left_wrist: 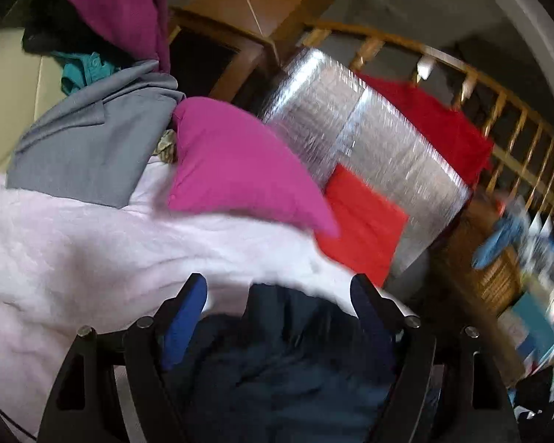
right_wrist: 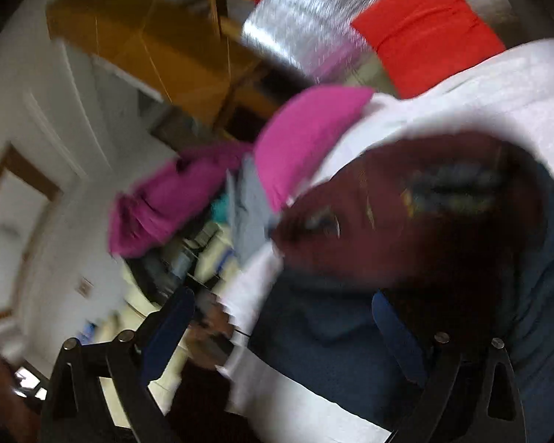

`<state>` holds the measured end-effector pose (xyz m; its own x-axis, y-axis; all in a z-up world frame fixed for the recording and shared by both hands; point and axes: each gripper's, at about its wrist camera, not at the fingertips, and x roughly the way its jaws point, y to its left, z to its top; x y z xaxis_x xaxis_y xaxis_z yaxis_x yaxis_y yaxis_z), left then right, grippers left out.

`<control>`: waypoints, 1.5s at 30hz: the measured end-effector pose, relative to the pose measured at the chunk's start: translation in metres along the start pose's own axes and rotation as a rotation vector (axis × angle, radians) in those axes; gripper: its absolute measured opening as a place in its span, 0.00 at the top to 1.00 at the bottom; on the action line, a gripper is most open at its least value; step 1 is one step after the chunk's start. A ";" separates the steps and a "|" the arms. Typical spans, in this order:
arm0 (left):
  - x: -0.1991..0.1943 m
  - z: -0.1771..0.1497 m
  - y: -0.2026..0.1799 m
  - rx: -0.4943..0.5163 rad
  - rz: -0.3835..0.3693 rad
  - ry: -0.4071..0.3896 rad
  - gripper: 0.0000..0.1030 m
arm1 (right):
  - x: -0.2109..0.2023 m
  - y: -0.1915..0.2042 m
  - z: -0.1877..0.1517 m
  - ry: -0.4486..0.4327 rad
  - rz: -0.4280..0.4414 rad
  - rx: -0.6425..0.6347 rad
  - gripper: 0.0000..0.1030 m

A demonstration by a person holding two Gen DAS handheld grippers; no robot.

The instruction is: Fold large clothes

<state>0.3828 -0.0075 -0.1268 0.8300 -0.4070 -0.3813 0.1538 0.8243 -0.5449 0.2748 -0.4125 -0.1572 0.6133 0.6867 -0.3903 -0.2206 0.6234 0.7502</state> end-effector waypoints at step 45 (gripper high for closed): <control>-0.040 -0.092 0.027 -0.043 0.255 0.510 0.29 | -0.126 -0.116 -0.056 -0.187 -0.467 0.431 0.24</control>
<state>0.3042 -0.0050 -0.1953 0.4726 -0.3441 -0.8113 -0.0484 0.9091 -0.4137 0.1809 -0.5505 -0.2246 0.7005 0.2799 -0.6564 0.3998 0.6080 0.6859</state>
